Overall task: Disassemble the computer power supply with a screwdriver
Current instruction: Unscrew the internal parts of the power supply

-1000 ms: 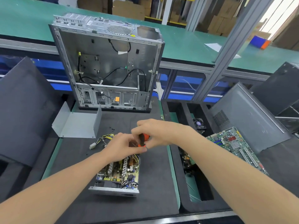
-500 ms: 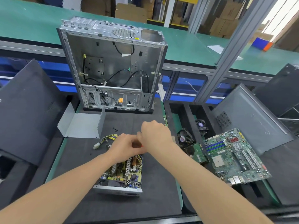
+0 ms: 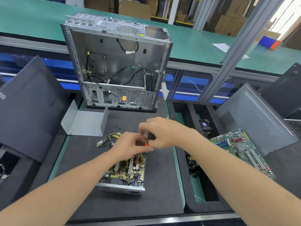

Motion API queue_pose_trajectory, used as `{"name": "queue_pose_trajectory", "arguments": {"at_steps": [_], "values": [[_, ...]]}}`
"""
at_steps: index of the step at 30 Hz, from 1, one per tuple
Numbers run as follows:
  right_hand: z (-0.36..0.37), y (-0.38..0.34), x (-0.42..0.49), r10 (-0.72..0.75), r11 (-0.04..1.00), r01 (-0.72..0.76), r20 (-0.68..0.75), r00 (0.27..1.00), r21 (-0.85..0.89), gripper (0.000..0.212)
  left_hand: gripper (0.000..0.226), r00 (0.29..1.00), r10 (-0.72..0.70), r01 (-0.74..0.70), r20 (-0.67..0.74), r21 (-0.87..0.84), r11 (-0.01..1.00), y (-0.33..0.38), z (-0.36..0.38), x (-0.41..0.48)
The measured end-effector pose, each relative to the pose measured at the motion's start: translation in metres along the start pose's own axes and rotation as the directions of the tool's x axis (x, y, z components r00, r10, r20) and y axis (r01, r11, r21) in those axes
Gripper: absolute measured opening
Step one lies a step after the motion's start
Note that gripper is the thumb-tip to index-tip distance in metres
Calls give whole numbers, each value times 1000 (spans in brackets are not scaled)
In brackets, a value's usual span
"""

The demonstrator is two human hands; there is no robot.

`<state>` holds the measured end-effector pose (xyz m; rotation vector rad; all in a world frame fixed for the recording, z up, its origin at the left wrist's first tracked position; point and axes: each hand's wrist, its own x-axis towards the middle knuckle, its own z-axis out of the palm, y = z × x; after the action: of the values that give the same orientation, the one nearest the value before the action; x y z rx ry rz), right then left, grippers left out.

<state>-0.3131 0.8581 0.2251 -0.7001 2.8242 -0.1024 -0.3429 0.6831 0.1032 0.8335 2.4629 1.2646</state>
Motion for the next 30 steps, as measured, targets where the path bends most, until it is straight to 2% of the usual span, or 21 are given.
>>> {"name": "queue_pose_trajectory", "arguments": {"at_steps": [1, 2, 4, 5, 7, 9, 11, 14, 17, 19, 21, 23, 24, 25, 27, 28, 30], "values": [[7, -7, 0, 146, 985, -153, -95, 985, -76, 32, 30, 1000, -1, 1, 4, -5, 1000, 0, 0, 0], [14, -16, 1, 300, 936, -326, -186, 936, -133, 43, 32, 1000, -10, 10, 6, -6, 1000, 1, 0, 1], [24, -34, 5, 510, 830, -550, -275, 815, -90, 54, 36, 999, -32, 32, 2, 6, 999, 1, 1, 0], [28, -39, 9, 564, 806, -591, -269, 781, -25, 54, 37, 1000, -28, 28, 0, 5, 1000, 1, 2, 0], [29, -39, 14, 589, 803, -593, -224, 776, 56, 41, 41, 1000, -7, 7, -3, -22, 1000, -1, 3, -1], [23, -33, 14, 557, 831, -547, -142, 818, 105, 22, 38, 1000, 4, -4, -16, -34, 999, -1, 3, -1], [14, -27, 11, 463, 880, -455, -30, 886, 134, 10, 25, 1000, 15, -15, -12, -30, 999, -2, 3, -1], [0, -12, 6, 193, 970, -204, 95, 977, 128, 9, 25, 1000, -12, 11, -13, -26, 1000, -4, 3, -1], [-10, 2, 7, -116, 992, 104, 187, 975, 73, 11, 29, 1000, -19, 18, -14, -31, 999, -4, 3, -1], [-14, 4, 8, -196, 981, 193, 214, 957, 36, 13, 21, 1000, 9, -10, -12, -32, 999, -3, 2, -2], [-14, 3, 5, -199, 980, 198, 183, 963, 28, 14, 16, 1000, 21, -21, -15, -38, 999, -2, 0, -3], [-5, -5, 0, -85, 996, 86, 60, 995, -13, 16, 17, 1000, 17, -18, -10, -36, 999, -1, -1, -3], [2, -10, 0, 44, 997, -46, -37, 998, -66, 22, 20, 1000, 11, -11, -4, -32, 999, -1, -1, -2], [10, -17, 0, 209, 967, -226, -137, 968, -121, 34, 25, 1000, -3, 3, -1, -24, 1000, 0, 0, -1], [21, -33, 5, 461, 847, -508, -259, 849, -157, 50, 36, 999, -38, 38, -1, 3, 999, 1, 1, -1], [25, -38, 8, 520, 814, -566, -269, 810, -130, 49, 41, 999, -36, 36, -3, 12, 999, 2, 1, -1], [26, -39, 15, 556, 811, -581, -226, 800, -63, 39, 47, 1000, -19, 19, -6, -6, 1000, 2, 2, -1]]}}
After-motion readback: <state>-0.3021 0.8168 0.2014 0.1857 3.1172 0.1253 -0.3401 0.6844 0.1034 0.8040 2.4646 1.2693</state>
